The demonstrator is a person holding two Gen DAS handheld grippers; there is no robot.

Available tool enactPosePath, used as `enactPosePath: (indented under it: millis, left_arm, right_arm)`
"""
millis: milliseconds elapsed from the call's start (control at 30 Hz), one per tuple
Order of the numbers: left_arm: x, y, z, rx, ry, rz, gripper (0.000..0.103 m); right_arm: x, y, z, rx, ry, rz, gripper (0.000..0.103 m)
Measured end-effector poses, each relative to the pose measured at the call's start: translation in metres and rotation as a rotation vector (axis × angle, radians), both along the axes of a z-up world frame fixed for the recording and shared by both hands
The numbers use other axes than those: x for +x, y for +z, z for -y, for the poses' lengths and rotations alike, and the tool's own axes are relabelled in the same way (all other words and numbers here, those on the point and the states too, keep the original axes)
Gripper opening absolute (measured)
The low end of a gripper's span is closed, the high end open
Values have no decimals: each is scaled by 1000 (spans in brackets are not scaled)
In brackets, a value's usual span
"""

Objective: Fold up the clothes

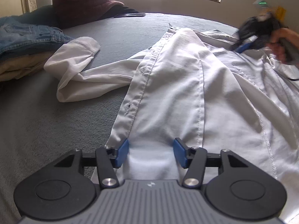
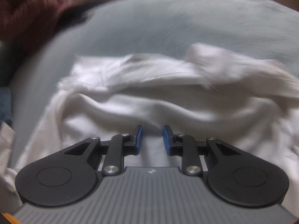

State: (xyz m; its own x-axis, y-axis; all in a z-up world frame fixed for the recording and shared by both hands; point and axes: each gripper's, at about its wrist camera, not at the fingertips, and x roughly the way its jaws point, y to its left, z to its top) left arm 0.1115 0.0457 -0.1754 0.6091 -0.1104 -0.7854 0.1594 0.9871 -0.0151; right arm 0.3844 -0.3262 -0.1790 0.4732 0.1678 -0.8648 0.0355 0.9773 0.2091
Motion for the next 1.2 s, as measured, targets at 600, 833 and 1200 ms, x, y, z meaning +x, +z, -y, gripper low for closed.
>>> enactPosePath:
  millis: [600, 833, 1200]
  left_arm:
    - [3, -2, 0, -15, 1, 20, 59]
    - [2, -1, -2, -36, 15, 27, 59]
    - [3, -2, -3, -32, 16, 35, 59]
  right_arm:
    - [-25, 54, -5, 124, 58, 115, 18]
    - [-180, 29, -49, -161, 527, -20, 16]
    - [-199, 45, 39, -290, 79, 81, 19]
